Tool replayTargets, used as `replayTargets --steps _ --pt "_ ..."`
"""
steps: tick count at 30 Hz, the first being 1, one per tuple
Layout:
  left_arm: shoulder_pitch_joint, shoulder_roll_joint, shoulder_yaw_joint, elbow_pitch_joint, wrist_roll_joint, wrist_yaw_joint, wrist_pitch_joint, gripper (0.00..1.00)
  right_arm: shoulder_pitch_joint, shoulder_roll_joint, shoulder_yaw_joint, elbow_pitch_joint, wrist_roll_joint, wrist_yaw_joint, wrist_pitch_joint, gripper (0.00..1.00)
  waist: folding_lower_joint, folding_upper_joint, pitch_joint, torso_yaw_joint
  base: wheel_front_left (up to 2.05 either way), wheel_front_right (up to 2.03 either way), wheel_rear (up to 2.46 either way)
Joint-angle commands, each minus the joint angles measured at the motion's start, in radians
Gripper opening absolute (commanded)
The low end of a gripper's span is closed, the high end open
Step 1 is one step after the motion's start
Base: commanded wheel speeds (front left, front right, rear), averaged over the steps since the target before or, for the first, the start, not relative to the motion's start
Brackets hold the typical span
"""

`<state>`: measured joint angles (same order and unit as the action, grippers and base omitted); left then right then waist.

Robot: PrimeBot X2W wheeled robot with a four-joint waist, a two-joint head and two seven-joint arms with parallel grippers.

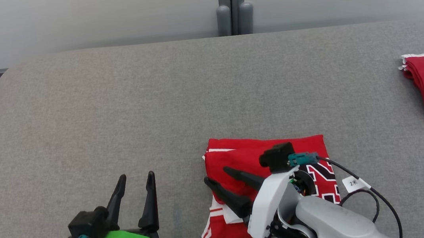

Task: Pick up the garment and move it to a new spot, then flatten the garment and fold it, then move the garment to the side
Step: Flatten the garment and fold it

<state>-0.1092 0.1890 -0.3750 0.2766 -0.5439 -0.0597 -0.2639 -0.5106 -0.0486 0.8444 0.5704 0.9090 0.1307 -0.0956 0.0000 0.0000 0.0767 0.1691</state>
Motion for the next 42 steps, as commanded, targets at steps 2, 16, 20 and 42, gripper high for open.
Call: replayTargets --steps 2,16,20,42 --pt "-0.017 -0.005 0.009 -0.002 0.015 -0.007 0.000 1.00 -0.033 -0.005 -0.013 0.023 -0.034 0.000 -0.042 1.00 0.0000 0.0000 -0.002 -0.005 0.00 0.00 0.00" --pt "-0.018 -0.035 0.031 -0.011 0.055 -0.022 0.000 1.00 -0.034 -0.004 -0.392 0.078 -0.485 0.000 -0.169 1.00 0.0000 0.0000 -0.013 -0.060 0.00 0.00 0.00" --pt "-0.009 -0.041 0.038 -0.014 0.065 -0.027 0.000 1.00 0.055 -0.004 -0.491 -0.007 -0.619 0.000 -0.170 0.50 0.0000 0.0000 -0.016 -0.064 0.00 0.00 0.00" --pt "0.026 -0.057 0.092 -0.009 0.092 -0.044 0.000 1.00 0.216 -0.004 -0.388 0.072 -0.769 0.000 -0.153 0.00 0.0000 0.0000 -0.009 0.004 0.00 0.00 0.00"
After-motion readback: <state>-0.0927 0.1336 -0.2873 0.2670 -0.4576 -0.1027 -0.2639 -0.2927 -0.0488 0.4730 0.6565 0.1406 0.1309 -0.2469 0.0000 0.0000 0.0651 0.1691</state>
